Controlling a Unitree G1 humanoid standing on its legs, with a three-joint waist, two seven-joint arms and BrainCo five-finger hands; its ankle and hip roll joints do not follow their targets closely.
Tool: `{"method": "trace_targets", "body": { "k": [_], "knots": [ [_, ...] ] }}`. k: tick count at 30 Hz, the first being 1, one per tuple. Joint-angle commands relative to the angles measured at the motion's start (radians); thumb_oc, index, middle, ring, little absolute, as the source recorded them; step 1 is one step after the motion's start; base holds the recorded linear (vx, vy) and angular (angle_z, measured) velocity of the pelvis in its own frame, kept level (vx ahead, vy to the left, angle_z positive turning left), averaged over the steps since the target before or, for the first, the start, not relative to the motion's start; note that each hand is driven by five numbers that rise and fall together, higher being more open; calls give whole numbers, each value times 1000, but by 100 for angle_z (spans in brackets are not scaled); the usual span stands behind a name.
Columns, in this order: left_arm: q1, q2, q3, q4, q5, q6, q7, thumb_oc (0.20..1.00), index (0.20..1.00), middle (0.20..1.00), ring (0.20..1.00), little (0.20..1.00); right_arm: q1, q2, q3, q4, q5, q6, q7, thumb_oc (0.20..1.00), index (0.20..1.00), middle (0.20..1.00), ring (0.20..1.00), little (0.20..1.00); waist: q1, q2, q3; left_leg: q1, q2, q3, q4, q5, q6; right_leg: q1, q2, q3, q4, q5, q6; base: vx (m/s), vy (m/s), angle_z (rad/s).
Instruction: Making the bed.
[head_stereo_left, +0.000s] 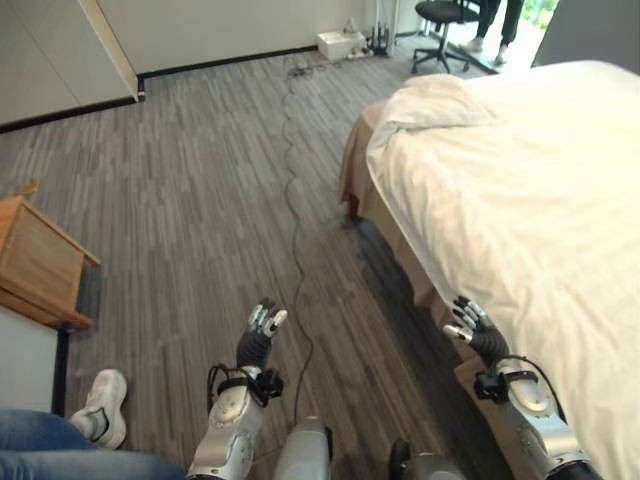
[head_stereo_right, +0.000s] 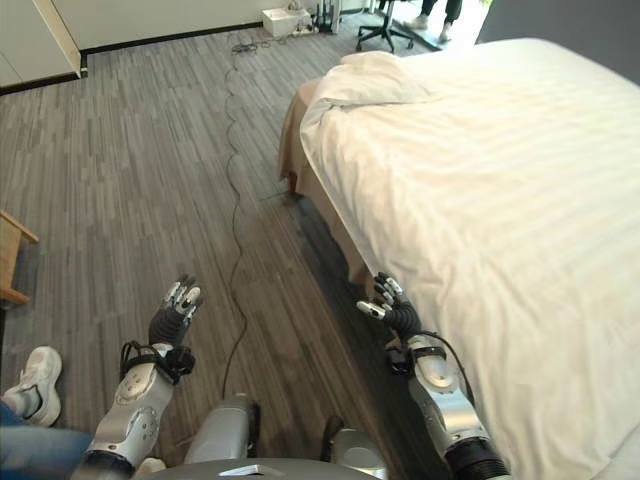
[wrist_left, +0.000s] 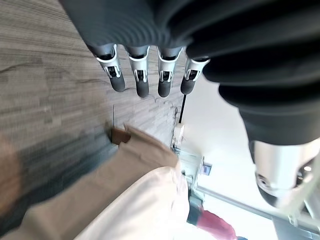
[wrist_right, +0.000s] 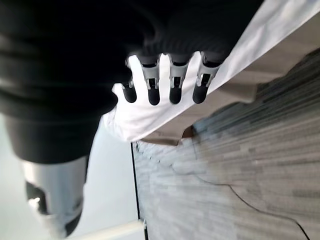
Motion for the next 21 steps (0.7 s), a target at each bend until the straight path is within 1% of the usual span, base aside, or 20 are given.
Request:
{"method": "trace_targets", "body": {
  "k": [1, 2, 3, 4, 5, 6, 7, 8, 9, 10, 11, 12, 13, 14, 15, 16, 18, 19, 20, 21],
  "knots": [
    [24, 36, 43, -47, 8, -59, 21, 1000, 1000, 1000, 1000, 1000, -49, -44, -23, -45, -73, -39, -37, 1000, 1000, 1000, 1000, 1000, 19, 41, -86, -27, 83, -30, -212, 156, -62, 228, -102, 62, -95, -73, 117, 331, 293, 26],
    [25, 37, 44, -47, 8, -59, 20, 1000, 1000, 1000, 1000, 1000, -48, -44, -23, -45, -73, -39, -37, 1000, 1000, 1000, 1000, 1000, 21, 38, -85, -24, 82, -27, -209, 153, -62, 231, -105, 63, -96, -74, 118, 364, 326, 16],
    [21, 40, 48, -43, 12, -60, 28, 1000, 1000, 1000, 1000, 1000, -44, -19, -31, -59, -53, -43, -41, 1000, 1000, 1000, 1000, 1000, 21, 40, -95, -58, 75, 7, -138, 150, -60, 263, -134, 52, -94, -67, 128, 474, 400, -9],
    [15, 48, 33, -43, 32, -59, 26, 1000, 1000, 1000, 1000, 1000, -42, 9, -18, -65, -56, -42, -42, 1000, 1000, 1000, 1000, 1000, 19, 25, -111, -50, 26, 23, -86, 112, -30, 231, -199, 76, -17, 4, 150, 662, 590, -10],
    [-5, 65, 24, -36, 61, -50, 35, 1000, 1000, 1000, 1000, 1000, -47, 34, 4, -62, -56, -37, -50, 1000, 1000, 1000, 1000, 1000, 16, 18, -123, -29, 2, 41, -86, 78, 4, 204, -243, 100, 78, 85, 141, 548, 537, -18],
    [-15, 69, 20, -39, 66, -52, 36, 1000, 1000, 1000, 1000, 1000, -58, 46, 17, -60, -52, -34, -52, 1000, 1000, 1000, 1000, 1000, 12, 22, -118, -1, -15, 51, -93, 63, 27, 152, -255, 122, 165, 125, 120, 372, 498, -20],
    [-29, 73, 16, -46, 62, -55, 47, 1000, 1000, 1000, 1000, 1000, -73, 76, 45, -64, 2, -46, -52, 1000, 1000, 1000, 1000, 1000, 5, 26, -111, 30, -44, 70, -104, 44, 56, 91, -265, 157, 274, 212, 107, 298, 495, -31],
    [-35, 77, 15, -59, 54, -54, 50, 1000, 1000, 1000, 1000, 1000, -70, 91, 67, -69, 33, -45, -35, 1000, 1000, 1000, 1000, 1000, -5, 31, -101, 66, -70, 85, -114, 21, 84, 36, -284, 158, 370, 284, 100, 339, 588, -6],
    [-44, 83, 17, -68, 43, -52, 50, 1000, 1000, 1000, 1000, 1000, -84, 92, 92, -69, 13, -38, -27, 1000, 1000, 1000, 1000, 1000, -12, 34, -78, 106, -96, 102, -119, -4, 110, -10, -327, 130, 443, 355, 98, 367, 546, 12],
    [-55, 89, 14, -71, 49, -49, 51, 1000, 1000, 1000, 1000, 1000, -86, 92, 114, -64, -13, -29, -24, 1000, 1000, 1000, 1000, 1000, -33, 45, -67, 132, -100, 106, -135, -9, 121, -55, -285, 161, 513, 330, 93, 382, 473, 16],
    [-64, 88, 10, -75, 51, -50, 58, 1000, 1000, 1000, 1000, 1000, -84, 92, 128, -68, -27, -24, -19, 1000, 1000, 1000, 1000, 1000, -53, 52, -53, 167, -100, 106, -155, -18, 129, -117, -232, 190, 565, 271, 86, 261, 263, -16],
    [-64, 88, 11, -75, 51, -50, 58, 1000, 1000, 1000, 1000, 1000, -84, 92, 128, -68, -27, -24, -19, 1000, 1000, 1000, 1000, 1000, -50, 54, -56, 165, -97, 109, -157, -16, 129, -123, -229, 193, 566, 273, 85, 423, 311, -27],
    [-87, 81, 12, -69, 56, -52, 58, 1000, 1000, 1000, 1000, 1000, -77, 88, 133, -56, -19, -19, -2, 1000, 1000, 1000, 1000, 1000, -84, 62, -44, 226, -109, 107, -189, -38, 139, -236, -137, 174, 609, 168, 74, 444, 261, -34],
    [-86, 80, 15, -77, 54, -55, 50, 1000, 1000, 1000, 1000, 1000, -68, 84, 128, -55, -17, -18, 4, 1000, 1000, 1000, 1000, 1000, -96, 63, -40, 255, -114, 105, -200, -48, 138, -268, -107, 155, 589, 142, 75, 447, 262, -21],
    [-86, 80, 15, -77, 54, -55, 50, 1000, 1000, 1000, 1000, 1000, -68, 84, 128, -55, -17, -18, 4, 1000, 1000, 1000, 1000, 1000, -95, 64, -40, 255, -114, 105, -201, -48, 138, -268, -107, 155, 589, 142, 74, 333, 121, -9],
    [-83, 78, 20, -81, 46, -56, 43, 1000, 1000, 1000, 1000, 1000, -60, 74, 121, -57, -25, -18, 15, 1000, 1000, 1000, 1000, 1000, -108, 57, -35, 293, -127, 105, -214, -70, 136, -303, -80, 126, 532, 125, 79, 315, 81, 7],
    [-85, 69, 14, -68, 32, -57, 37, 1000, 1000, 1000, 1000, 1000, -44, 57, 103, -50, -41, -20, 14, 1000, 1000, 1000, 1000, 1000, -139, 48, -35, 355, -148, 86, -233, -109, 130, -331, -16, 99, 374, 136, 93, 635, 85, -3],
    [-87, 54, 7, -50, 25, -55, 31, 1000, 1000, 1000, 1000, 1000, -26, 57, 85, -46, -33, -24, 8, 1000, 1000, 1000, 1000, 1000, -168, 23, -55, 424, -180, 62, -256, -145, 121, -354, 36, 86, 178, 161, 113, 628, 38, -11],
    [-87, 53, 6, -49, 25, -55, 30, 1000, 1000, 1000, 1000, 1000, -25, 56, 84, -47, -33, -24, 8, 1000, 1000, 1000, 1000, 1000, -170, 32, -48, 436, -170, 59, -261, -148, 119, -336, 45, 79, 162, 164, 113, 808, 10, 28],
    [-99, 53, -1, -48, 45, -47, 22, 1000, 1000, 1000, 1000, 1000, -7, 54, 62, -56, -32, -25, 4, 1000, 1000, 1000, 1000, 1000, -187, 25, -72, 500, -184, 42, -286, -173, 102, -332, 47, -13, 28, 191, 123, 618, -2, 48]
  ]
}}
